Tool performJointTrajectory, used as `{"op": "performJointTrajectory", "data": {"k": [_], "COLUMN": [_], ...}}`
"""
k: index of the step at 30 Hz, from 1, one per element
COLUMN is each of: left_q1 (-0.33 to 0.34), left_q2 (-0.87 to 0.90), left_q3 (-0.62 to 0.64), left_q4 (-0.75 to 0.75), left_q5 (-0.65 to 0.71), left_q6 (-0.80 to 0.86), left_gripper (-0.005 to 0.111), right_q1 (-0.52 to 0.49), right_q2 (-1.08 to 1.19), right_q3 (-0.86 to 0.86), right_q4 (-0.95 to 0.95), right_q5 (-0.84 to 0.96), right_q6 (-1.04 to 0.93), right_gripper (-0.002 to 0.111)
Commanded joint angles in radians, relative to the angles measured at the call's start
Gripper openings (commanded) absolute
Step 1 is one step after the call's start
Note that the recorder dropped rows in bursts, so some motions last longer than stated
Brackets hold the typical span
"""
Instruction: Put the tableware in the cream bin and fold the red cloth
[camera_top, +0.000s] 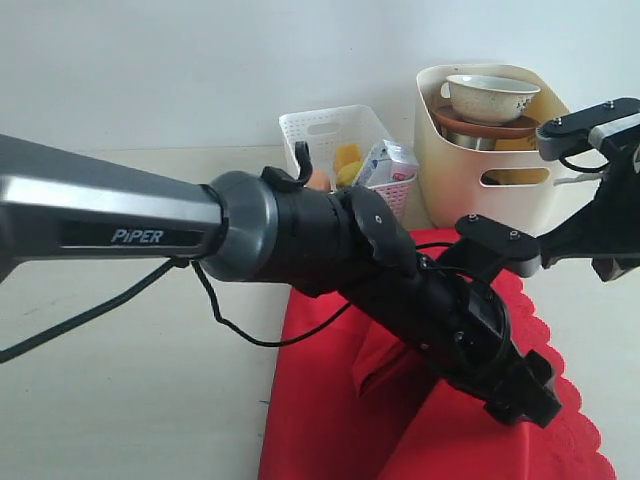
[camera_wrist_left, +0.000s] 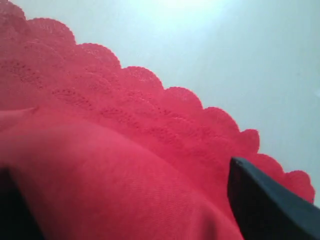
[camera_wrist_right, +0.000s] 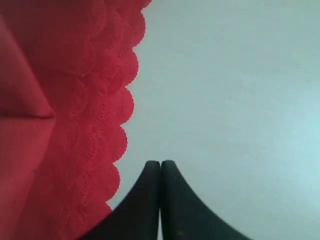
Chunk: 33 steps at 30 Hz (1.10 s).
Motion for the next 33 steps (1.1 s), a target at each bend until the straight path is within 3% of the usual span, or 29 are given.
{"op": "performJointTrajectory", "data": {"k": [1,6,10,13,16,21,29,33], "left_q1": [-0.016,-0.052,-0.091,-0.121,-0.141,-0.143,-0.148,-0.137], "left_q2": [-0.011,-0.011,-0.029,-0.050,-0.075,-0.117,-0.172,-0.224], "left_q3": [-0.036,-0.045,-0.050,-0.052,-0.052,-0.052,-0.052,-0.052], "left_q4": [0.144,0.218,0.328,0.541,0.888,1.236,1.196,1.212], "left_q5": [0.006,0.009,0.019,-0.001,-0.004,0.177,0.197,0.325], "left_q6": [-0.027,-0.034,-0.047,-0.153,-0.378,-0.637,-0.648,-0.647], "left_gripper": [0.081,0.091,0.093,0.093,0.093,0.093,0.093,0.093], "right_q1": [-0.001,-0.001,-0.001,-0.001,-0.001,-0.001,-0.001,-0.001], "right_q2": [-0.001,-0.001,-0.001,-0.001,-0.001,-0.001,-0.001,-0.001], "right_q3": [-0.006,-0.006,-0.006,-0.006,-0.006,-0.006,-0.006,-0.006], "right_q4": [0.000,0.000,-0.014,-0.014,-0.014,-0.014,-0.006,0.014], "right_q5": [-0.021,-0.037,-0.040,-0.040,-0.040,-0.049,-0.047,-0.053], "right_q6": [-0.005,-0.005,-0.005,-0.005,-0.005,-0.005,-0.005,-0.017], "right_gripper": [0.000,0.000,0.000,0.000,0.000,0.000,0.000,0.000]}}
